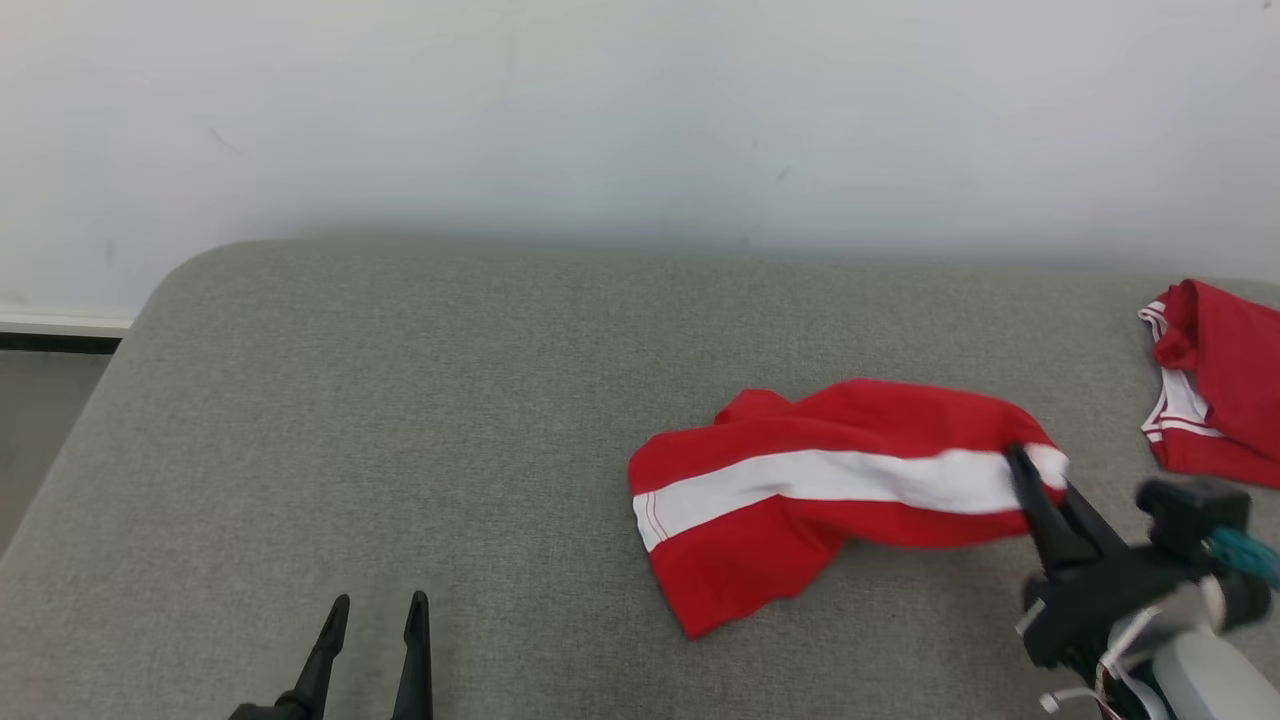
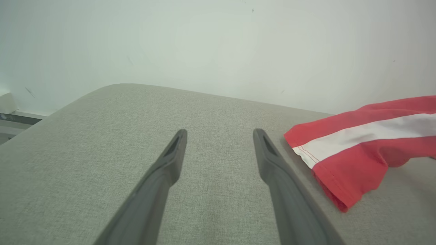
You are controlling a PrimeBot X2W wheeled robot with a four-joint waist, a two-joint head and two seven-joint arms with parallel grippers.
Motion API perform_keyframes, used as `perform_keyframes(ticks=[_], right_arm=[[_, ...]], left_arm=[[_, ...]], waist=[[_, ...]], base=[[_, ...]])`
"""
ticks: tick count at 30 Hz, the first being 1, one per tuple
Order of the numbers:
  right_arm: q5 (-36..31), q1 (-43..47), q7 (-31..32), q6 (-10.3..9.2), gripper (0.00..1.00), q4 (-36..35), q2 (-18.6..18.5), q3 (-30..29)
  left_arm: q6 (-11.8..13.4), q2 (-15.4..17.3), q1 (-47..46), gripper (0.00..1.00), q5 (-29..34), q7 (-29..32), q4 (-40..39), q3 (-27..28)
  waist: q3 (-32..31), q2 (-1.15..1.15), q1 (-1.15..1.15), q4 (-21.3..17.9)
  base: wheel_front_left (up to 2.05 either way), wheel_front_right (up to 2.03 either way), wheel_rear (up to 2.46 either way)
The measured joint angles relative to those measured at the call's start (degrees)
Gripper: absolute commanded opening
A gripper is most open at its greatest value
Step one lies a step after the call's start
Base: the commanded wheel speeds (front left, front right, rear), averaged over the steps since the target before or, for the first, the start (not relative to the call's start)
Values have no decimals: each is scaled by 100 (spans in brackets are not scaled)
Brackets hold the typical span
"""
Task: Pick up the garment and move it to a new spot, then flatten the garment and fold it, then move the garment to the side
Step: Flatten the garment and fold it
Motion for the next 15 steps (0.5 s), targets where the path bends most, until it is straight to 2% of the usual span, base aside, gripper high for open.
perform_keyframes(ticks=[4, 8, 9, 10, 11, 12, 15], right_arm=[[-12, 516, -93, 0, 0, 37, -54, -383], [-2, 760, -153, 0, 0, 147, 56, -546], [-8, 789, -187, 0, 5, 194, 93, -552], [-20, 796, -218, 0, 28, 254, 141, -566], [-52, 796, -249, 0, 74, 328, 182, -586], [-93, 796, -280, 0, 100, 392, 207, -593], [-172, 788, -400, 0, 100, 524, 299, -692]], left_arm=[[0, -1, -53, 100, -21, 0, 34, -51], [0, 3, -96, 100, -21, 0, 46, -46], [0, 3, -96, 100, -21, 0, 48, -49], [0, 7, -96, 100, -21, 0, 49, -45], [0, 11, -96, 100, -21, 0, 52, -43], [0, 12, -96, 100, -20, 0, 52, -44], [0, 11, -96, 100, -12, 0, 59, -53]], waist=[[74, 0, 0, -99], [118, 0, 0, -177], [122, 0, 0, -193], [124, 0, 0, -210], [123, 0, 0, -225], [122, 0, 0, -239], [90, 0, 0, -259]], base=[[0, 0, 0], [0, 0, 0], [0, 0, 0], [0, 0, 0], [0, 0, 0], [0, 0, 0], [0, 0, 0]])
